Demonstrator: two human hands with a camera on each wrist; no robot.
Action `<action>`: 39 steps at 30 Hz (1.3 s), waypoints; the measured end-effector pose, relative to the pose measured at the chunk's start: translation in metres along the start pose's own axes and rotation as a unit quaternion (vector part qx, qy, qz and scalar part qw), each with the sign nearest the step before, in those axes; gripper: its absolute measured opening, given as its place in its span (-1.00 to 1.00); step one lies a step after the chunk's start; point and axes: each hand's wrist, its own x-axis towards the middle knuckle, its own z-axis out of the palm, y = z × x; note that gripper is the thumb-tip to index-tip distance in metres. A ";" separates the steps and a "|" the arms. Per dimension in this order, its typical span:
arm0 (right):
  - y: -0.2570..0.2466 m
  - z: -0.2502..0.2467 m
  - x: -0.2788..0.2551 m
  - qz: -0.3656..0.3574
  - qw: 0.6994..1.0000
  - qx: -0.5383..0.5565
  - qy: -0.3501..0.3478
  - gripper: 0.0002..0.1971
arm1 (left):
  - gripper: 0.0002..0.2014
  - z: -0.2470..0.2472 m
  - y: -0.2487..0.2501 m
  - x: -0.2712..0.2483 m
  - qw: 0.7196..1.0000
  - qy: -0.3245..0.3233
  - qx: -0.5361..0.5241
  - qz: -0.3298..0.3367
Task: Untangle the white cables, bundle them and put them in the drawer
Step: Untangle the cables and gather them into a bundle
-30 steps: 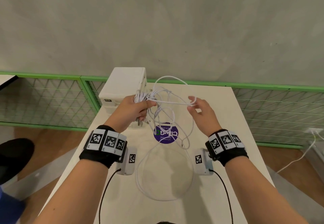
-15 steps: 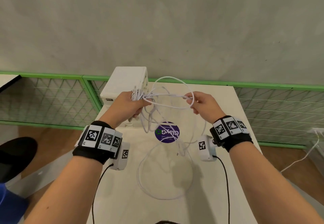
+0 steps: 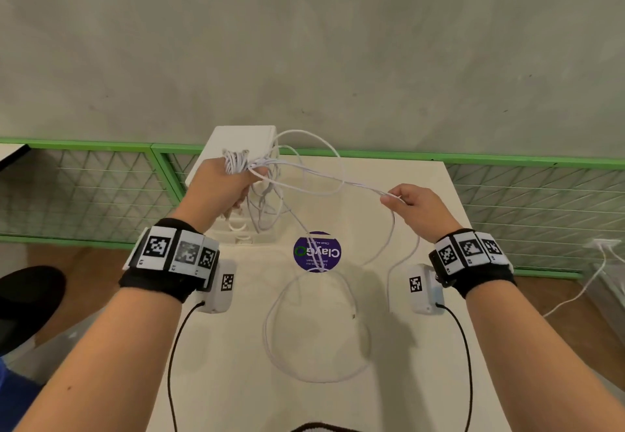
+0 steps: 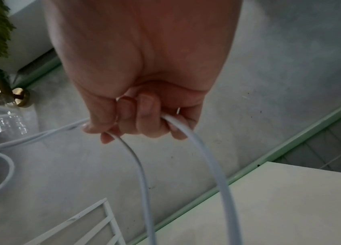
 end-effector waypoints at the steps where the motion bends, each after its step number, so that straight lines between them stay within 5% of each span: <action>1: 0.001 -0.001 -0.001 0.000 1.000 -0.004 0.000 -0.83 | -0.64 0.001 0.000 0.000 1.000 -0.007 0.008 0.000; 5: 0.001 -0.002 -0.005 0.022 0.999 0.030 0.014 -0.72 | -0.72 0.004 -0.004 -0.003 0.999 -0.037 -0.004 -0.003; 8: -0.007 -0.004 -0.011 0.076 0.989 0.117 -0.054 -0.55 | -0.77 0.006 -0.003 -0.004 0.998 -0.058 -0.030 -0.001; 11: -0.013 -0.002 -0.017 0.087 0.979 0.098 -0.154 -0.70 | -0.71 0.008 0.000 -0.005 0.997 -0.072 -0.029 0.008; 14: -0.015 0.006 -0.018 0.074 0.975 0.111 -0.180 -0.77 | -0.69 0.008 0.002 -0.006 0.996 -0.081 -0.032 0.012; 18: -0.012 0.013 -0.010 0.054 0.989 0.109 -0.078 -0.97 | -0.71 0.006 0.001 -0.009 0.993 -0.117 -0.015 0.005; 22: -0.007 0.007 0.001 -0.007 0.993 -0.046 0.109 -0.94 | -0.59 0.007 -0.005 -0.012 0.990 -0.137 0.038 -0.013; 24: -0.008 0.004 0.003 -0.042 0.989 -0.056 0.133 -0.91 | -0.54 0.008 -0.008 -0.013 0.989 -0.136 0.049 -0.012; 28: -0.012 0.007 -0.001 -0.108 0.990 -0.032 0.084 -0.85 | -0.52 0.015 -0.009 -0.014 0.994 -0.097 0.047 0.003; 32: -0.006 0.017 -0.012 -0.085 0.996 -0.002 -0.004 -0.83 | -0.68 0.023 -0.006 -0.016 0.996 -0.086 0.029 0.003; 39: -0.004 0.041 -0.018 -0.033 0.995 0.053 -0.079 -0.71 | -0.55 0.033 -0.005 -0.023 0.981 -0.193 -0.031 -0.006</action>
